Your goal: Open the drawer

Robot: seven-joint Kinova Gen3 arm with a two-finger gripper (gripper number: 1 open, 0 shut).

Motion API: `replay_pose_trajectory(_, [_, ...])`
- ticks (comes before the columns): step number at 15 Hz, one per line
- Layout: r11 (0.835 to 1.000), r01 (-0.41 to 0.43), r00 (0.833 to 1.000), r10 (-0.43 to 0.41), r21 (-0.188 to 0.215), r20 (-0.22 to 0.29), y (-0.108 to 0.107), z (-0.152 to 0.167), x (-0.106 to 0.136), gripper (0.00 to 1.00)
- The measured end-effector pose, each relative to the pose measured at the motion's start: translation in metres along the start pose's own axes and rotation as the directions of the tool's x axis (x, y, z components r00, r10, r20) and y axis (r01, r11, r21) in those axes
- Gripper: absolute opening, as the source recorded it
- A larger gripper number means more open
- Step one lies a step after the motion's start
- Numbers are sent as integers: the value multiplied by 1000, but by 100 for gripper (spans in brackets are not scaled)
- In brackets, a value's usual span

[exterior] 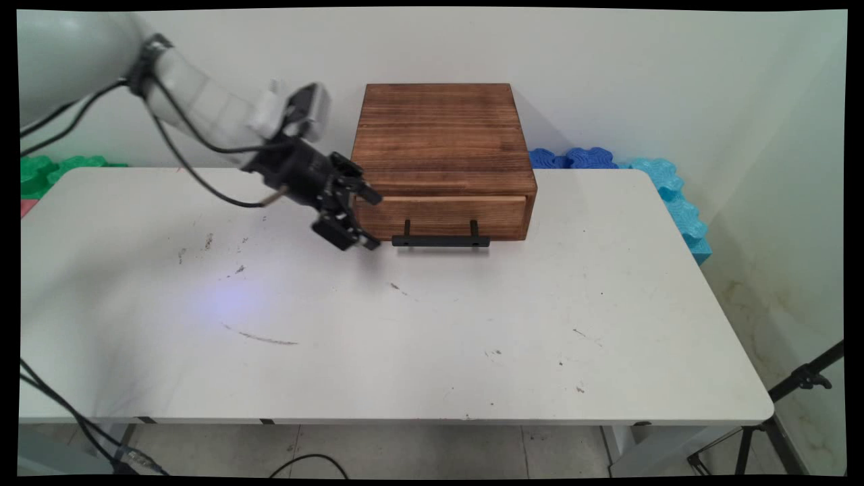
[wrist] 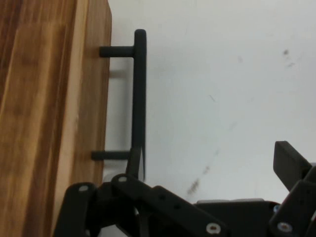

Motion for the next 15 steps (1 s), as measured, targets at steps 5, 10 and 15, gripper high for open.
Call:
replay_pose_trajectory(5, [999,-31,998,30,25,50,-2,43,23,100])
replay_pose_trajectory(10, [997,-62,992,57,42,110,-3,95,41,100])
replay_pose_trajectory(15, [995,-85,985,76,52,152,-2,130,49,100])
